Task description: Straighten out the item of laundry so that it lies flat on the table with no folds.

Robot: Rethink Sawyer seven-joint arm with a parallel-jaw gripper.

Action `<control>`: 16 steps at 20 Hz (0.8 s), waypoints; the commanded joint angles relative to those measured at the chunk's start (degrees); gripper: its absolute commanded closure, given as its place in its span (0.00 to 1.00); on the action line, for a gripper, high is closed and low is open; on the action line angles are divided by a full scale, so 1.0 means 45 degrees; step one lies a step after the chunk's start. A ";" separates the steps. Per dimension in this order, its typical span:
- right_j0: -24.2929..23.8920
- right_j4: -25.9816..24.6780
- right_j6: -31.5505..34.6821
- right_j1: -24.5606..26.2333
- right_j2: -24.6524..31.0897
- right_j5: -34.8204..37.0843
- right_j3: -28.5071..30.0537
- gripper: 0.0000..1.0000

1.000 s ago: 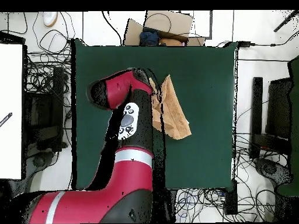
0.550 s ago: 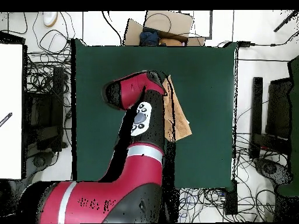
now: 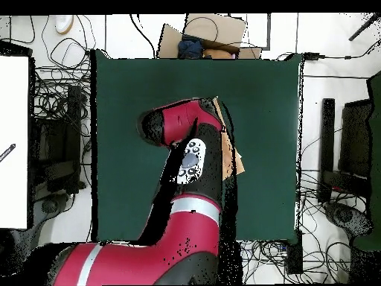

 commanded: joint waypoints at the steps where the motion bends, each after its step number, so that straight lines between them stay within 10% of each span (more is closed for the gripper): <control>1: 0.0029 0.0250 0.1925 -0.0630 0.0410 -0.0541 0.1868 1.00; 16: 0.1702 -0.0289 0.2847 -0.2219 -0.0431 -0.0942 0.3615 1.00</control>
